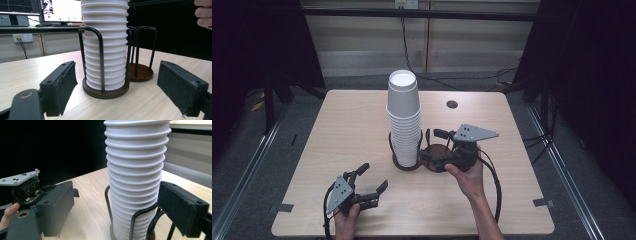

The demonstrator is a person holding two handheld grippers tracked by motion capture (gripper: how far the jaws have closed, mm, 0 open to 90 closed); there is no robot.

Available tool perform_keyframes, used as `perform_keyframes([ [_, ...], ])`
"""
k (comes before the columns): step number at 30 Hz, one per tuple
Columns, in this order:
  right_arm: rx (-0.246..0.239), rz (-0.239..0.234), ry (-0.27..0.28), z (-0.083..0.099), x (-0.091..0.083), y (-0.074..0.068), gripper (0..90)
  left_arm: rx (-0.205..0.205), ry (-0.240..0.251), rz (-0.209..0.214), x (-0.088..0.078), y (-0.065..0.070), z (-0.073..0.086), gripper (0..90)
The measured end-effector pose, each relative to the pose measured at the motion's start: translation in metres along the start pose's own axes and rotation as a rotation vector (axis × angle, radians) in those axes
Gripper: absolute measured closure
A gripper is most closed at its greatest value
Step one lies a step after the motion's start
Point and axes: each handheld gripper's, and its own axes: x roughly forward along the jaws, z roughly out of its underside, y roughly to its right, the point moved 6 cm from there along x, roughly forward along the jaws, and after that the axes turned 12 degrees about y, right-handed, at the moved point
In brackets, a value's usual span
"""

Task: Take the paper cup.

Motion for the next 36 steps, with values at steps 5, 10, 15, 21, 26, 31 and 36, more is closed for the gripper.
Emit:
perform_keyframes([
  [5,0.001,-0.010,-0.010,-0.007,0.004,0.001,13.3,0.000,0.000,0.001,0.000,0.000,0.000,15.6],
  [10,0.001,-0.020,-0.014,-0.014,0.008,0.002,13.2,0.000,0.000,0.001,0.000,0.000,0.000,15.6],
  [15,-0.004,-0.023,-0.015,-0.022,0.012,0.003,13.0,-0.001,0.000,0.002,0.000,0.000,0.000,15.6],
  [21,-0.001,-0.044,-0.023,-0.030,0.017,0.004,13.2,-0.002,-0.001,0.005,0.000,0.000,0.000,15.6],
  [26,-0.005,-0.043,-0.022,-0.038,0.020,0.006,13.1,-0.018,0.002,0.016,0.000,0.002,0.000,15.6],
  [31,-0.016,-0.044,-0.026,-0.046,0.023,0.007,13.0,-0.016,0.004,0.012,0.000,0.002,0.000,15.6],
  [36,-0.030,-0.043,-0.030,-0.054,0.027,0.009,13.1,0.001,0.002,0.004,0.000,0.000,0.000,15.6],
])
